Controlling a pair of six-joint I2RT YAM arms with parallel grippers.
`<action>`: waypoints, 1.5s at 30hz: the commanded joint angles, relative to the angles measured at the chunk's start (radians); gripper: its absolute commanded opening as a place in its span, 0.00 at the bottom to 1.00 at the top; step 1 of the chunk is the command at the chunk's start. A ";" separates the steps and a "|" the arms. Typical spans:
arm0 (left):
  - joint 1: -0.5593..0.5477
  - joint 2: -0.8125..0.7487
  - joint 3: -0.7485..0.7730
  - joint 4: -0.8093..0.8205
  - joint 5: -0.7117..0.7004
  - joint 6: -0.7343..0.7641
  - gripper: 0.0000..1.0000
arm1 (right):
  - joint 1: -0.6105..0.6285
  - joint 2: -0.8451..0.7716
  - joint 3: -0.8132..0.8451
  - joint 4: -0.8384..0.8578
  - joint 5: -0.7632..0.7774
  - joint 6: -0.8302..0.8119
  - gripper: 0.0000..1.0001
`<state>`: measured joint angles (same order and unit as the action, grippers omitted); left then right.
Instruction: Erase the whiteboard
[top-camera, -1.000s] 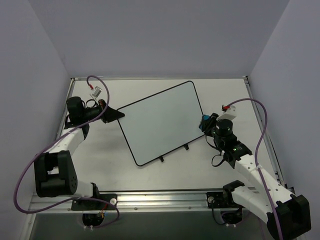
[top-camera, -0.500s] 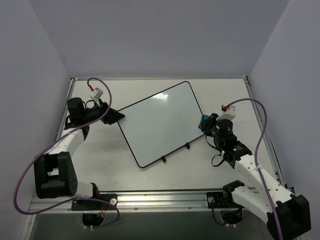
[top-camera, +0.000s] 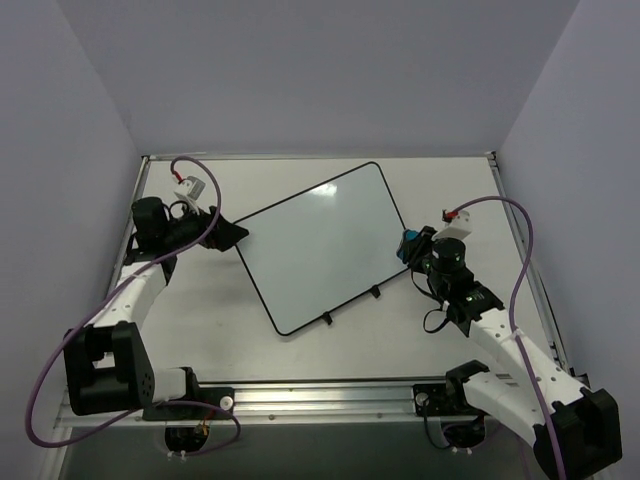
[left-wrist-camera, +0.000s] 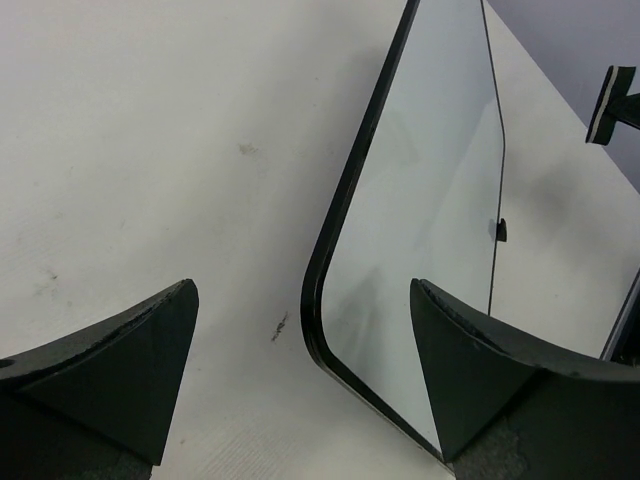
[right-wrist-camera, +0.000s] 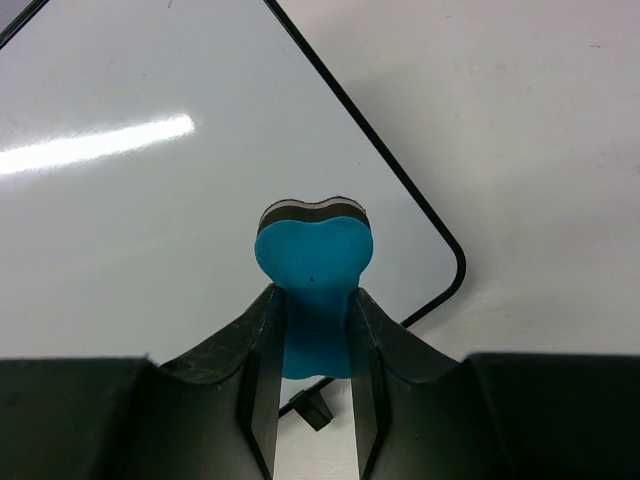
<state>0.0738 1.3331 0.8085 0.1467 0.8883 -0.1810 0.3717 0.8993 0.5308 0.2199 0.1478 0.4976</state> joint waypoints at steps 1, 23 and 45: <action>0.009 -0.074 0.037 -0.099 -0.095 0.080 0.94 | -0.010 0.015 0.020 0.003 0.006 -0.010 0.00; 0.015 -0.698 0.086 -0.485 -1.080 -0.070 0.94 | -0.474 0.546 0.372 -0.217 0.028 -0.053 0.00; -0.302 -0.825 0.109 -0.743 -1.464 0.008 0.94 | -0.447 0.878 0.698 -0.496 0.114 -0.126 0.80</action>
<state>-0.2443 0.5247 0.9257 -0.6029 -0.5957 -0.1757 -0.0822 1.9026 1.2167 -0.1787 0.2012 0.3790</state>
